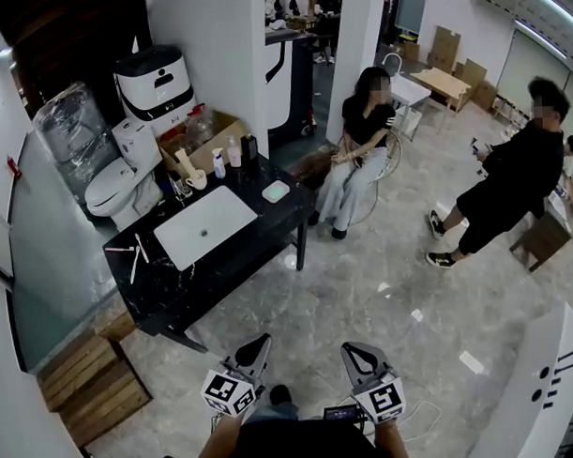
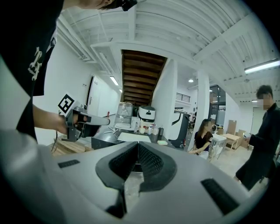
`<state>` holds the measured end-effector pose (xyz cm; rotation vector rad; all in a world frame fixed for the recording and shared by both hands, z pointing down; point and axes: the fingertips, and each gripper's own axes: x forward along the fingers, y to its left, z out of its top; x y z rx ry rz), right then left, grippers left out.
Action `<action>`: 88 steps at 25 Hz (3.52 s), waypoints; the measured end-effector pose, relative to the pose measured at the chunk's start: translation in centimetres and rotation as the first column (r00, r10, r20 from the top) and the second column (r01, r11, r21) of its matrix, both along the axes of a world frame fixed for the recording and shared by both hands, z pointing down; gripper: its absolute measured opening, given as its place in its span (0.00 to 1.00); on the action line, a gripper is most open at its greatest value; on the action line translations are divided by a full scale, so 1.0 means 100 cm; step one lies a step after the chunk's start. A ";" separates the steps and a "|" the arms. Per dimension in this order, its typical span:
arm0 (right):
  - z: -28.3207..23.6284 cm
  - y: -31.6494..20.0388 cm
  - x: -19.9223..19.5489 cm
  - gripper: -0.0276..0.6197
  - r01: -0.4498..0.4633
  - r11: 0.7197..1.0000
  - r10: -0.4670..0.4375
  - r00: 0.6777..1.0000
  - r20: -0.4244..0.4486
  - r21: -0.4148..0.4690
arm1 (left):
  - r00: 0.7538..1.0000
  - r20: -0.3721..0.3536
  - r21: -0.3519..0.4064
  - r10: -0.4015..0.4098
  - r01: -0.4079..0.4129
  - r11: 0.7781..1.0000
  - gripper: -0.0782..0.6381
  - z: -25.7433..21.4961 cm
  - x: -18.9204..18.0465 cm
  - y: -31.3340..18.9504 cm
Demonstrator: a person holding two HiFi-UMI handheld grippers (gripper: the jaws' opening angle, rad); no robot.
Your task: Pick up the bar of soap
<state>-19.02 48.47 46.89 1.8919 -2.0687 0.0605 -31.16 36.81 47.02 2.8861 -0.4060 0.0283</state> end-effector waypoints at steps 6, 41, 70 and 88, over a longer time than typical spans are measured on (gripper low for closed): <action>0.004 -0.032 0.021 0.06 -0.010 1.000 0.010 1.000 0.025 -0.010 | 1.000 0.025 -0.017 0.012 -0.012 1.000 0.12 0.005 0.026 -0.036; 0.025 -0.279 0.349 0.06 0.206 0.978 -0.207 0.971 0.121 0.023 | 0.978 0.151 0.007 -0.145 0.145 0.989 0.12 0.019 0.335 -0.245; 0.039 -0.555 0.357 0.06 0.322 0.942 -0.319 0.947 0.044 -0.095 | 0.969 0.179 -0.026 -0.170 0.177 0.984 0.12 0.054 0.354 -0.502; 0.059 -0.635 0.340 0.06 0.440 0.886 -0.442 0.897 0.025 -0.143 | 0.946 0.178 -0.050 -0.272 0.285 0.957 0.12 0.067 0.330 -0.562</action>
